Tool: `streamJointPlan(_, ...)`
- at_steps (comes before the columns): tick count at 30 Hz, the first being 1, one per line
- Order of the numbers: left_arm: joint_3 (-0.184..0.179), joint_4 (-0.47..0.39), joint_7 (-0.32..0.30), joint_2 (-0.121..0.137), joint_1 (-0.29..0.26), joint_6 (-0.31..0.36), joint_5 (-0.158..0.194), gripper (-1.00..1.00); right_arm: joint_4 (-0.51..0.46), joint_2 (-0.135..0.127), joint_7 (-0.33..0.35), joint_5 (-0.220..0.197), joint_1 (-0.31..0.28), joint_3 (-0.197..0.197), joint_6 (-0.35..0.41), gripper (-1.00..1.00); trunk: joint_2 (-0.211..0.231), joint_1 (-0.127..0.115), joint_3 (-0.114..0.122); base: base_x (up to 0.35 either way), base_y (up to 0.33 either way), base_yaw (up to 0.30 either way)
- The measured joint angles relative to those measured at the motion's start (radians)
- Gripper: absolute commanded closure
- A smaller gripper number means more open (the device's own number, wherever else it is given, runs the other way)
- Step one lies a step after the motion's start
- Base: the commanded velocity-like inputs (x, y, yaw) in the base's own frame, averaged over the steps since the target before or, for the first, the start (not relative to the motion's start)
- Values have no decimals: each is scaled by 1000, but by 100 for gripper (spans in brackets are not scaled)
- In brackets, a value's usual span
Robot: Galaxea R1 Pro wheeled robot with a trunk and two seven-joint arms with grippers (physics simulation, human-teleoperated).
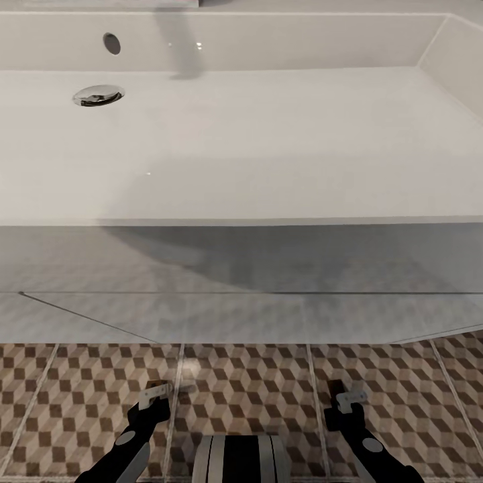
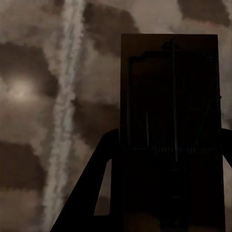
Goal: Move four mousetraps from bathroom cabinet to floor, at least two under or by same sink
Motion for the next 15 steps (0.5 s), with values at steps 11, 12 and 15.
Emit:
streamJointPlan(11, 0, 0, 0, -1, 0, 0, 0, 100, 0, 0, 0, 0, 0, 0, 0, 100, 0, 0, 0, 0, 0, 0)
streamJointPlan(12, 0, 0, 0, -1, -1, 0, 0, 100, 0, 0, 0, 0, 0, 0, 0, 100, 0, 0, 0, 0, 0, 0)
streamJointPlan(15, 0, 0, 0, -1, 0, 0, 0, 100, 0, 0, 0, 0, 0, 0, 0, 100, 0, 0, 0, 0, 0, 0)
